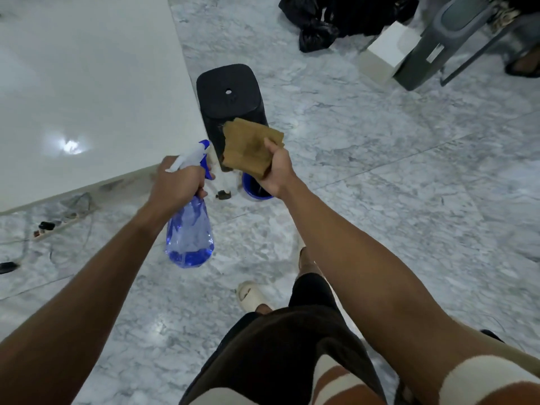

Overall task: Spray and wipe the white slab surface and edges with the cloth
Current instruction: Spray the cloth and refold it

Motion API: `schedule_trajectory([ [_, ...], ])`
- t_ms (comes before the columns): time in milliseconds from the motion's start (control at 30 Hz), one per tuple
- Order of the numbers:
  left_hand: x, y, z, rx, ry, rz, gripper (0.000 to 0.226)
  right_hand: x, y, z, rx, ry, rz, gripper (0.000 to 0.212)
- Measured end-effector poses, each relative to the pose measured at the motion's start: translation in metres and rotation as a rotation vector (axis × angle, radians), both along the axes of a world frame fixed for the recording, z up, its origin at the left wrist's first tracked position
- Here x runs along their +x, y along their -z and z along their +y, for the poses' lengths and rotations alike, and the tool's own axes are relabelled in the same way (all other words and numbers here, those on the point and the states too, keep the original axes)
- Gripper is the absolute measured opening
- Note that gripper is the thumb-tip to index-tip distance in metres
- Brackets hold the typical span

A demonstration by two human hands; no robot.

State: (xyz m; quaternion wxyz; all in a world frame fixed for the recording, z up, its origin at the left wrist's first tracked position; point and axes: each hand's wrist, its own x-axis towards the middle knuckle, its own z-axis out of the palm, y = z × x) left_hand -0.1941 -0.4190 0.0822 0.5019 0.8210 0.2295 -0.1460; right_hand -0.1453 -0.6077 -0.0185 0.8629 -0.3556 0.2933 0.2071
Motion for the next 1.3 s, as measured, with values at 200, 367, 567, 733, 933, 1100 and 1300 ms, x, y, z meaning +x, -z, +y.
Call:
schedule_trajectory([
  [200,0.060,-0.006,-0.069,0.023,-0.020,-0.020,0.021,0.067,-0.019,-0.066,0.018,0.055,-0.033,0.039],
  [367,0.138,-0.006,-0.130,0.019,-0.043,-0.029,0.027,0.151,-0.035,-0.134,-0.010,-0.042,-0.048,0.025],
  [567,0.227,-0.011,-0.185,-0.037,-0.171,-0.063,0.023,0.254,-0.049,-0.201,-0.017,-0.149,-0.066,0.033],
  [733,0.298,-0.015,-0.205,-0.073,-0.295,-0.073,0.026,0.349,-0.058,-0.210,0.017,-0.201,-0.089,0.033],
  [933,0.422,0.015,-0.198,-0.063,-0.430,0.041,0.024,0.486,-0.060,-0.189,0.007,-0.364,-0.108,0.039],
  [1100,0.532,0.017,-0.189,-0.029,-0.455,-0.120,0.027,0.620,-0.058,-0.182,-0.008,-0.458,-0.105,0.038],
  [1300,0.667,0.004,-0.185,-0.046,-0.572,-0.202,0.026,0.764,-0.066,-0.169,-0.056,-0.561,-0.123,0.038],
])
